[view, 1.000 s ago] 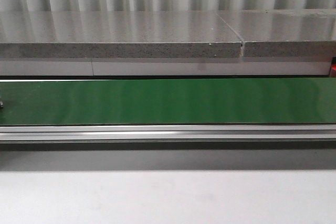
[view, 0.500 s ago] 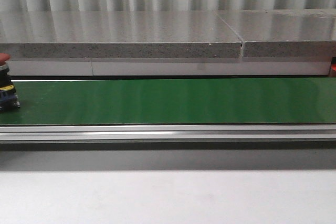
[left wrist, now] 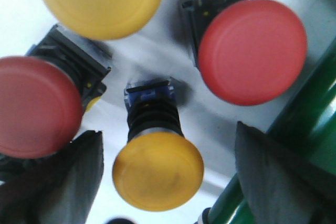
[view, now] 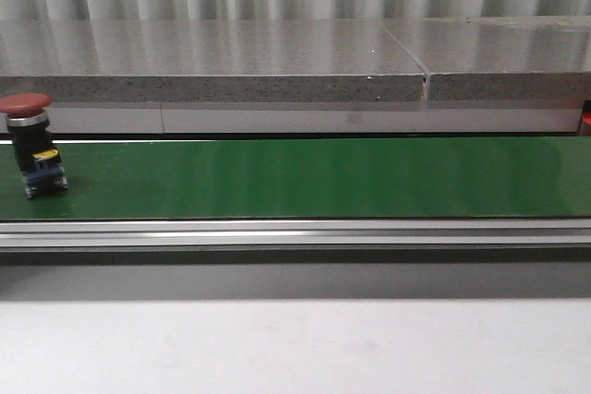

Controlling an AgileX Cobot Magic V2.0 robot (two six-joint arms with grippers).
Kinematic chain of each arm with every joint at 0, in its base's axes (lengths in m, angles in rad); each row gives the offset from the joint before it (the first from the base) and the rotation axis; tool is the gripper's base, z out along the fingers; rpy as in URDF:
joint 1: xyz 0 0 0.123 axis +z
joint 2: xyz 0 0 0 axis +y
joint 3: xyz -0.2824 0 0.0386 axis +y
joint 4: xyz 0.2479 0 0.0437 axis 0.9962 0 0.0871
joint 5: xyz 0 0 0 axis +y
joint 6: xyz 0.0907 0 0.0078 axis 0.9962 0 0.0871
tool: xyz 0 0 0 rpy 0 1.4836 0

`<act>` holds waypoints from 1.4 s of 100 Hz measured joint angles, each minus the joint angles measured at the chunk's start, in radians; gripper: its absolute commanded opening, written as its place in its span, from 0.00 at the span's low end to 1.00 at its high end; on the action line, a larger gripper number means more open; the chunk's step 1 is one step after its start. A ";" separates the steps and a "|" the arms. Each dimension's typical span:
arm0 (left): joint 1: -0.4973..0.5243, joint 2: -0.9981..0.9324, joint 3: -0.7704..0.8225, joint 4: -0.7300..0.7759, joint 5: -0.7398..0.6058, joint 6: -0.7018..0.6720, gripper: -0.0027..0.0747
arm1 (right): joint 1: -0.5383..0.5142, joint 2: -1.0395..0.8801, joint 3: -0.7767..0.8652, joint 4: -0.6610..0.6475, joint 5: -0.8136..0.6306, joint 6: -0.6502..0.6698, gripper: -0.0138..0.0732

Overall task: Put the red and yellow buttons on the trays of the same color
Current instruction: 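Lower the left gripper onto a yellow push button and grasp it, then set the yellow button on the green belt and release it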

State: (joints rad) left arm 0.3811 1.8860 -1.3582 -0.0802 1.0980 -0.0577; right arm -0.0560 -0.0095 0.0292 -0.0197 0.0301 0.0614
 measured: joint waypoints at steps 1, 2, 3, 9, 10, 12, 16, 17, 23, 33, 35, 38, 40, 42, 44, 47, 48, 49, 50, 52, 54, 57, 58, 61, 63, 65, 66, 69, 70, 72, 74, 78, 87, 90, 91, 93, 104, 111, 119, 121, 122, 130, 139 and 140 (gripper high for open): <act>0.000 0.000 0.000 0.000 -0.002 0.000 0.66 | 0.000 0.000 0.000 0.000 0.000 0.000 0.08; 0.000 0.000 0.000 0.000 -0.003 0.000 0.66 | 0.000 0.000 0.000 0.000 0.000 0.000 0.08; 0.000 0.002 0.000 0.000 -0.005 0.000 0.64 | 0.000 0.000 0.000 0.000 0.000 0.000 0.08; 0.000 0.002 0.000 0.000 -0.007 0.000 0.58 | 0.000 0.000 0.000 0.000 0.000 0.000 0.08; 0.000 0.002 0.000 0.000 -0.007 0.000 0.56 | 0.000 0.000 0.000 0.000 0.000 0.000 0.08; 0.000 0.002 0.000 0.000 -0.009 0.000 0.53 | 0.000 0.000 0.000 0.000 0.000 0.000 0.08; 0.000 0.002 0.000 0.000 -0.009 0.000 0.49 | 0.000 0.000 0.000 0.000 0.000 0.000 0.08; 0.000 0.002 0.000 0.000 -0.009 0.000 0.47 | 0.000 0.000 0.000 0.000 0.000 0.000 0.08; 0.000 0.002 0.000 0.002 -0.011 0.000 0.42 | 0.000 0.000 0.000 0.000 0.000 0.000 0.08; 0.000 0.002 0.000 0.002 -0.012 0.000 0.35 | 0.000 0.000 0.000 0.000 0.000 0.000 0.08; 0.000 0.002 0.000 0.002 -0.012 0.000 0.34 | 0.000 0.000 0.000 0.000 0.000 0.000 0.08; 0.000 0.002 0.000 0.002 -0.013 0.000 0.34 | 0.000 0.000 0.000 0.000 0.000 0.000 0.08; 0.000 0.002 0.000 0.002 -0.015 0.000 0.34 | 0.000 0.000 0.000 0.000 0.000 0.000 0.08; 0.000 0.002 0.000 0.002 -0.015 0.000 0.34 | 0.000 0.000 0.000 0.000 0.000 0.000 0.08; 0.000 0.002 0.000 0.002 -0.015 0.000 0.34 | 0.000 0.000 0.000 0.000 0.000 0.000 0.08; 0.000 0.002 0.000 0.002 -0.015 0.000 0.34 | 0.000 0.000 0.000 0.000 0.000 0.000 0.08; 0.000 0.002 0.000 0.002 -0.015 0.000 0.34 | 0.000 0.000 0.000 0.000 0.000 0.000 0.08; 0.000 0.002 0.000 0.002 -0.015 0.000 0.34 | 0.000 0.000 0.000 0.000 0.000 0.000 0.08; 0.000 0.002 0.000 0.002 -0.015 0.000 0.34 | 0.000 0.000 0.000 0.000 0.000 0.000 0.08; 0.000 0.002 0.000 0.002 -0.015 0.000 0.34 | 0.000 0.000 0.000 0.000 0.000 0.000 0.08; 0.000 0.002 0.000 0.002 -0.015 0.000 0.34 | 0.000 0.000 0.000 0.000 0.000 0.000 0.08; 0.000 0.002 0.000 0.002 -0.015 0.000 0.34 | 0.000 0.000 0.000 0.000 0.000 0.000 0.08; 0.000 -0.001 0.000 0.002 -0.015 0.000 0.34 | 0.000 0.000 0.000 0.000 0.000 0.000 0.08; 0.000 -0.003 0.000 0.002 -0.015 0.000 0.34 | 0.000 0.000 0.000 0.000 0.000 0.000 0.08; 0.000 -0.009 0.000 0.004 -0.015 0.000 0.34 | 0.000 0.000 0.000 0.000 0.000 0.000 0.08; 0.000 -0.015 0.000 0.004 -0.015 0.000 0.34 | 0.000 0.000 0.000 0.000 0.000 0.000 0.08; 0.000 -0.018 0.000 0.004 -0.015 0.000 0.34 | 0.000 0.000 0.000 0.000 0.000 0.000 0.08; 0.000 -0.031 0.000 0.004 -0.015 0.000 0.34 | 0.000 0.000 0.000 0.000 0.000 0.000 0.08; 0.000 -0.035 0.000 0.006 -0.015 0.002 0.34 | 0.000 0.000 0.000 0.000 0.000 0.000 0.08; 0.000 -0.045 0.000 0.006 -0.015 0.007 0.34 | 0.000 0.000 0.000 0.000 0.000 0.000 0.08; 0.000 -0.056 0.000 0.006 -0.013 0.011 0.34 | 0.000 0.000 0.000 0.000 0.000 0.000 0.08; 0.000 -0.079 0.000 0.010 -0.011 0.017 0.34 | 0.000 0.000 0.000 0.000 0.000 0.000 0.08; 0.000 -0.130 0.000 0.016 0.000 0.024 0.34 | 0.000 0.000 0.000 0.000 0.000 0.000 0.08; 0.000 -0.150 0.000 0.018 0.007 0.025 0.34 | 0.000 0.000 0.000 0.000 0.000 0.000 0.08; 0.000 -0.154 0.000 0.018 0.012 0.025 0.34 | 0.000 0.000 0.000 0.000 0.000 0.000 0.08; 0.000 -0.165 0.000 0.020 0.020 0.025 0.34 | 0.000 0.000 0.000 0.000 0.000 0.000 0.08; 0.000 -0.216 0.000 0.020 0.058 0.026 0.34 | 0.000 0.000 0.000 0.000 0.000 0.000 0.08; -0.008 -0.241 0.000 0.020 0.069 0.026 0.34 | 0.000 0.000 0.000 0.000 0.000 0.000 0.08; -0.028 -0.267 0.000 0.027 0.071 0.026 0.34 | 0.000 0.000 0.000 0.000 0.000 0.000 0.08; -0.036 -0.273 0.000 0.028 0.073 0.026 0.34 | 0.000 0.000 0.000 0.000 0.000 0.000 0.08; -0.042 -0.277 0.000 0.028 0.073 0.026 0.34 | 0.000 0.000 0.000 0.000 0.000 0.000 0.08; -0.081 -0.290 0.000 0.028 0.076 0.026 0.34 | 0.000 0.000 0.000 0.000 0.000 0.000 0.08; -0.137 -0.295 0.000 0.028 0.089 0.028 0.34 | 0.000 0.000 0.000 0.000 0.000 0.000 0.08; -0.141 -0.295 0.000 0.028 0.091 0.028 0.34 | 0.000 0.000 0.000 0.000 0.000 0.000 0.08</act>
State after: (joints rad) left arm 0.2399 1.5915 -1.3582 -0.0517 1.1892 -0.0300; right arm -0.0560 -0.0095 0.0292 -0.0197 0.0301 0.0614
